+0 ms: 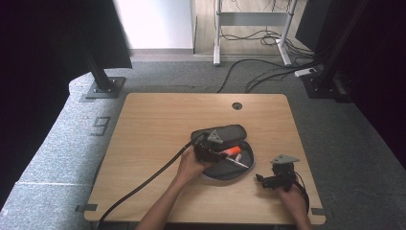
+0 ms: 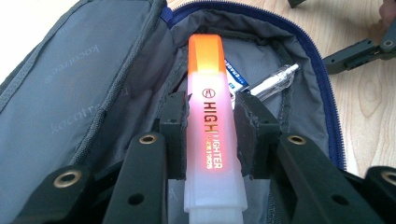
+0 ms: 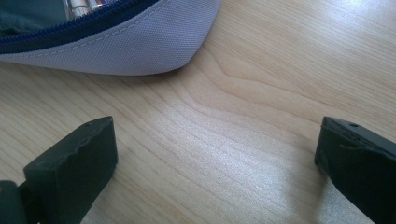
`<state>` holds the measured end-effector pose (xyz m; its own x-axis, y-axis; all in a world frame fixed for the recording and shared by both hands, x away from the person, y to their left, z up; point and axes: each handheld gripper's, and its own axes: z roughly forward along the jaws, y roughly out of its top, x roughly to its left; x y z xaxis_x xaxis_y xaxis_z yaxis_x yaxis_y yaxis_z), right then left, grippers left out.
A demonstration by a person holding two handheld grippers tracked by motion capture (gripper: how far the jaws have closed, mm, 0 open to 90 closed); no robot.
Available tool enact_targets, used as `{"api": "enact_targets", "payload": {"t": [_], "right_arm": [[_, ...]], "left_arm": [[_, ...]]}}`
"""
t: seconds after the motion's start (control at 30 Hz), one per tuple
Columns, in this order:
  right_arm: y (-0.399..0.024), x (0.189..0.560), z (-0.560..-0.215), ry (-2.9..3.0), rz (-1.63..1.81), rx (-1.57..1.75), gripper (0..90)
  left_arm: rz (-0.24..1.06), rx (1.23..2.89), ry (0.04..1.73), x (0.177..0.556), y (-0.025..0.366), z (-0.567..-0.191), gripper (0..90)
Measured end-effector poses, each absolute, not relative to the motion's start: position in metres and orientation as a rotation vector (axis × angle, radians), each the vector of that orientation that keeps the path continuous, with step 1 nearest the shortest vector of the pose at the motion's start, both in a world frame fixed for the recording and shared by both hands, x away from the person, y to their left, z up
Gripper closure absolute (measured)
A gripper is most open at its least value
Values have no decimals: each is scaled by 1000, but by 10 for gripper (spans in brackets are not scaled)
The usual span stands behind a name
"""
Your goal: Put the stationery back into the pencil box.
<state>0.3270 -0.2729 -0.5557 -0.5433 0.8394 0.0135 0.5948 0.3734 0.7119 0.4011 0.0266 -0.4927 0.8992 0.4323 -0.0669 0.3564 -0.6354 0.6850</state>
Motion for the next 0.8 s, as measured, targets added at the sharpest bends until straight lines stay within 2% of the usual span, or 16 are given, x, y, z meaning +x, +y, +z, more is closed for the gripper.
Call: {"api": "enact_targets", "payload": {"t": [0.13, 0.27, 0.5, 0.8], "right_arm": [[-273, 327, -556, 2288, 967, 1253, 0], [-273, 327, -556, 2288, 967, 1254, 0], [-273, 327, -556, 2289, 966, 1253, 0], [-273, 327, -556, 2288, 967, 1253, 0]], "left_arm": [[138, 2321, 556, 400, 27, -492, 645], [132, 2295, 564, 400, 29, -488, 552], [137, 2275, 586, 399, 34, -479, 339], [146, 2278, 562, 392, 43, -468, 225]]}}
